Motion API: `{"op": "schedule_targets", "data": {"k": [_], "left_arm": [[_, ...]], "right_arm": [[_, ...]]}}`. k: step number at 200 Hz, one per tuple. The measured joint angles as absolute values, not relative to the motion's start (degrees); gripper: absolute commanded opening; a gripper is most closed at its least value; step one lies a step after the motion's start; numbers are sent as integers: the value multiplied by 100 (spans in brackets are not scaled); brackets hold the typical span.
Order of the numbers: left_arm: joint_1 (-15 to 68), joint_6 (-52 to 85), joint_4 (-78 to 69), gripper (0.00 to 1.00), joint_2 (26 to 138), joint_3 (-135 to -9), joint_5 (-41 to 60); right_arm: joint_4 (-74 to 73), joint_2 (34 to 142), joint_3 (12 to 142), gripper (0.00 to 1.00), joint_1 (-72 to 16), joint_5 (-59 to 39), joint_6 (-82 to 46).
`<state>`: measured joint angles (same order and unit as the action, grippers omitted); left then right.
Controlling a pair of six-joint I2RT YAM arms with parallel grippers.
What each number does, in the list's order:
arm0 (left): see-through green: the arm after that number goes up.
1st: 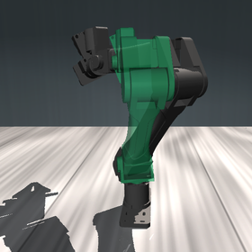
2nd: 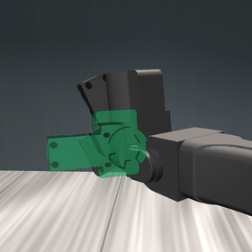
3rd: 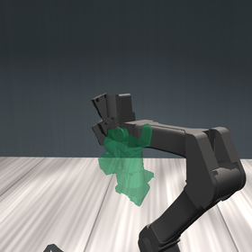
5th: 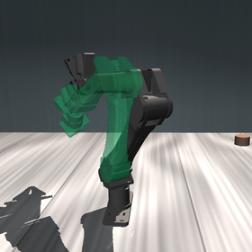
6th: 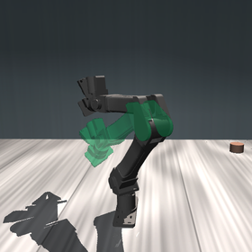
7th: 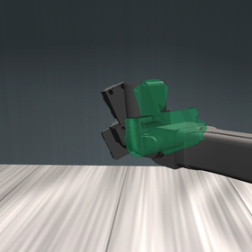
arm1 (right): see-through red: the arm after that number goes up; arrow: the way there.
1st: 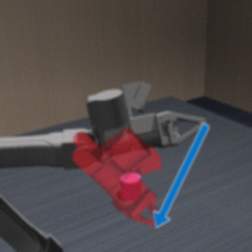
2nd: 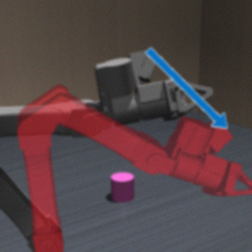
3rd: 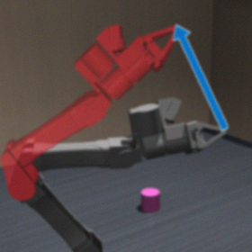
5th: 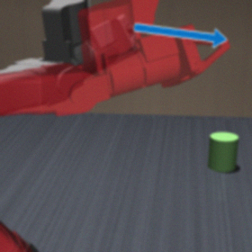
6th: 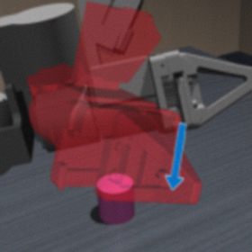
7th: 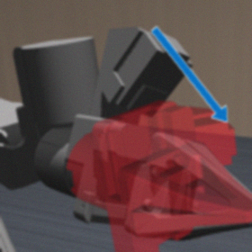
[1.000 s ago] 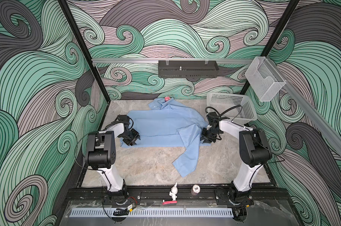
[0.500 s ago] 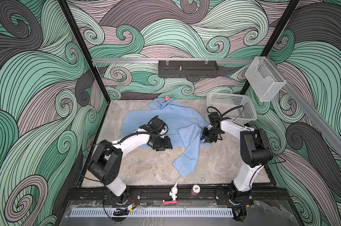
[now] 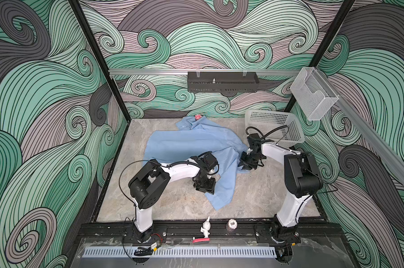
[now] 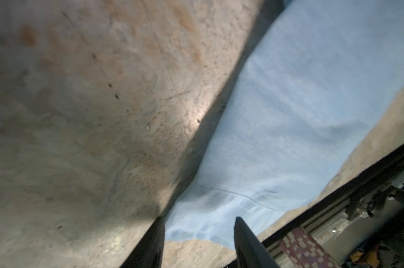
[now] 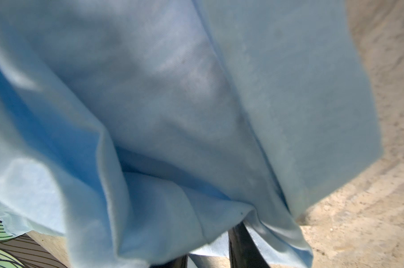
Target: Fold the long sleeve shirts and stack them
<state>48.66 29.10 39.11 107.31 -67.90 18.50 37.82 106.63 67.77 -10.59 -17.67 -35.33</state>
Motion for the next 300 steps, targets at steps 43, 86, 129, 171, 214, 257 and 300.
{"op": "schedule_targets", "data": {"k": [43,86,129,171,214,257,300], "left_arm": [[5033,2687,4327,16,11013,-7133,1500],[5057,2510,4858,0,11096,-7376,923],[4936,2272,5686,0,11002,-8027,-246],[4342,1957,5966,16,10541,-8643,-283],[4713,2178,5249,42,10307,-7310,862],[5164,2665,4525,48,10307,-6571,1181],[5402,3009,3865,48,10311,-6455,1028]], "right_arm": [[3745,10715,6777,29,-1055,-1806,-3516],[3741,10766,6775,29,-1031,-1817,-3485],[3706,10772,6724,29,-1017,-1839,-3439],[3699,10770,6713,29,-998,-1883,-3404],[3699,10770,6713,29,-993,-1907,-3402],[3699,10770,6713,29,-989,-1911,-3400],[3697,10768,6707,30,-980,-1922,-3382]]}}
